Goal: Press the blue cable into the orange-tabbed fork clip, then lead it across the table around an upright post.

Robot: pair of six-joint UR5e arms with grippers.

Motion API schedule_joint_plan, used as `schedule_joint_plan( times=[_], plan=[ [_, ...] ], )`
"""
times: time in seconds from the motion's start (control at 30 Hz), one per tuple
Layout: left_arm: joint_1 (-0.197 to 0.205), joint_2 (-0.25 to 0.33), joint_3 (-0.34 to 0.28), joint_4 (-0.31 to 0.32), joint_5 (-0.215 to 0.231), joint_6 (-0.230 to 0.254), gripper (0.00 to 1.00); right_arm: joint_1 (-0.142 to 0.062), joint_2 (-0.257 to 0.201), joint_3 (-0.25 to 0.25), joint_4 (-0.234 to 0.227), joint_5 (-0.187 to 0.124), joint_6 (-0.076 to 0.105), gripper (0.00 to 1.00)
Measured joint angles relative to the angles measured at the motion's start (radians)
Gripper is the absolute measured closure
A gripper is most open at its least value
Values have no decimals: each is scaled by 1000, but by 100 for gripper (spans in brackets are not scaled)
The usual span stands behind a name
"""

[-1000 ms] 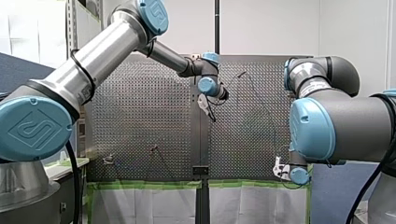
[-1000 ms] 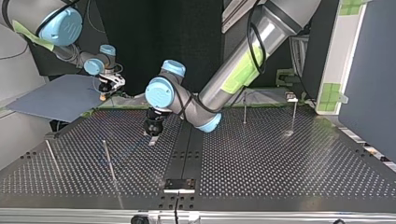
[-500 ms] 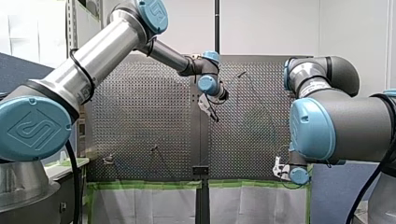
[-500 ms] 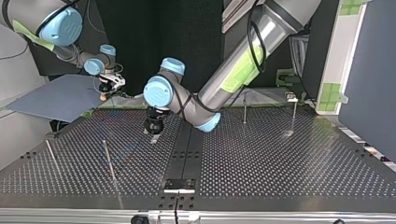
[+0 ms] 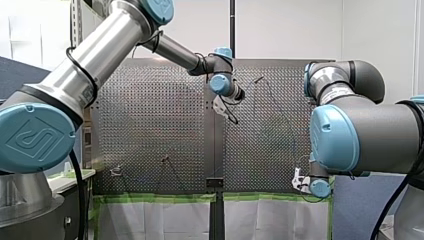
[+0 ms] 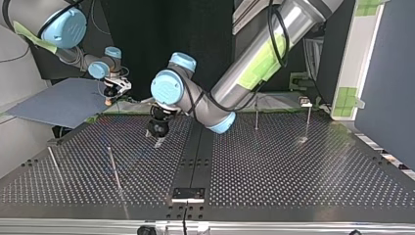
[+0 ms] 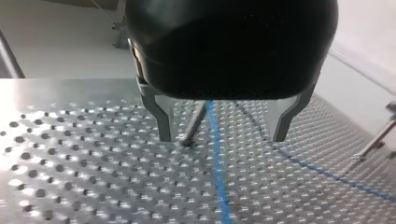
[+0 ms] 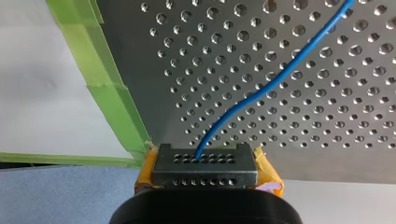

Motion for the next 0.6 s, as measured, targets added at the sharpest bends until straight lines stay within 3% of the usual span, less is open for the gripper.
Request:
schedule_joint_plan(
  times=[0.27,0.47,0.6],
  plan=[
    [-29,40,-70,-43,59,50,2,2,0,0,3,0,0,100],
    [-39,91,-99,-47,59,102,2,3,0,0,6,0,0,100],
    [-39,125,-84,-54,59,136,2,4,0,0,6,-3,0,100]
  ],
)
